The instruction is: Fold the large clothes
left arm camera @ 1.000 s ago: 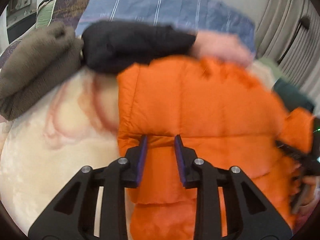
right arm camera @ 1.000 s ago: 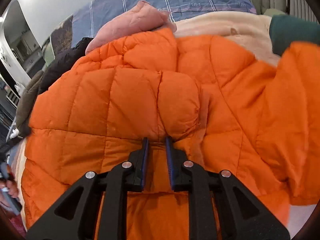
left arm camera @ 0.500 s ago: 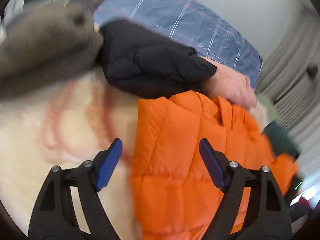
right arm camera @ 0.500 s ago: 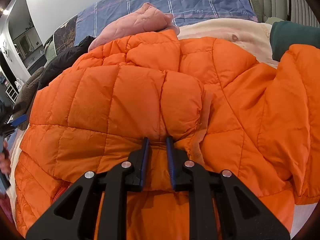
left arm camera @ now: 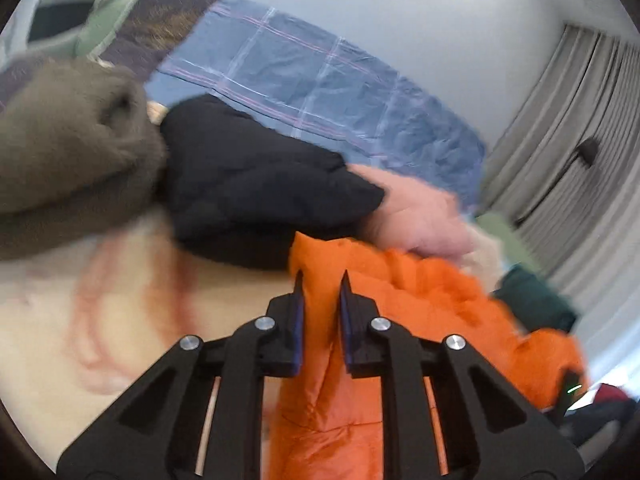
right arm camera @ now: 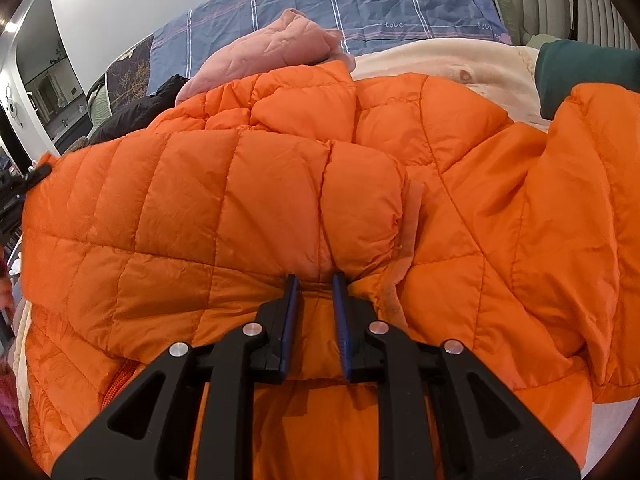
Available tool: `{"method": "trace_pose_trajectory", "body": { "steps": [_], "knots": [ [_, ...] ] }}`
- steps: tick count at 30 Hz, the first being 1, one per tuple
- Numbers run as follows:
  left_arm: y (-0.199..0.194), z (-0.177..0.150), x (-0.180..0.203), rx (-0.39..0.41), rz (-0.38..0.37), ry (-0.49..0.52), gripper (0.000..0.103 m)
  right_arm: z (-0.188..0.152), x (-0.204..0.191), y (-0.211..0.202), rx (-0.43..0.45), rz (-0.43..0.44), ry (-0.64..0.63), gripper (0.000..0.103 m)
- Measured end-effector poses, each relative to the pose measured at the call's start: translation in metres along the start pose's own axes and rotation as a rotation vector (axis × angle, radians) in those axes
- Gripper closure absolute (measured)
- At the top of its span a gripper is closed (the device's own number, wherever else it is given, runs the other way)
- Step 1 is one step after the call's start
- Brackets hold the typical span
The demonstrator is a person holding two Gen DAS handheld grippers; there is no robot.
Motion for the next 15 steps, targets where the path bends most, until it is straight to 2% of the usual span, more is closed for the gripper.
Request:
{"method": "trace_pose_trajectory", "body": {
  "steps": [1, 2, 3, 5, 7, 9, 13, 15],
  "knots": [
    [0.006, -0.008, -0.006, -0.03, 0.092, 0.025, 0.088, 0.0, 0.0, 0.0, 0.001, -0.004, -0.003, 0.084],
    [0.015, -0.012, -0.013, -0.059, 0.149, 0.028, 0.089, 0.0, -0.001, 0.0, 0.002, -0.009, -0.006, 0.084],
    [0.024, -0.019, -0.023, -0.101, 0.191, 0.018, 0.089, 0.0, -0.001, 0.0, 0.002, -0.01, -0.007, 0.084],
    [0.029, -0.03, -0.043, -0.141, 0.214, -0.041, 0.089, 0.0, 0.0, 0.0, 0.002, -0.006, -0.004, 0.084],
    [0.025, -0.033, -0.052, -0.127, 0.176, -0.114, 0.089, 0.0, 0.0, 0.0, 0.001, -0.003, -0.001, 0.084],
    [0.017, -0.03, -0.051, -0.105, 0.149, -0.131, 0.089, 0.0, 0.0, 0.001, 0.001, -0.004, -0.002, 0.084],
    [-0.014, -0.009, -0.016, -0.015, 0.072, -0.082, 0.088, 0.0, 0.0, 0.001, 0.002, -0.006, -0.005, 0.084],
    [-0.024, -0.001, 0.015, 0.001, 0.015, -0.023, 0.083, 0.0, 0.0, 0.001, 0.001, -0.006, -0.005, 0.084]
  ]
}}
Point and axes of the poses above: each gripper's, at about its wrist camera, not at the fingertips, and y roughly the way its jaws point, x to its right, z to its top, the point moved 3 cm from there along y, roughly the way its jaws point, and after that the axes turned 11 degrees about y, right-handed, at the moved point
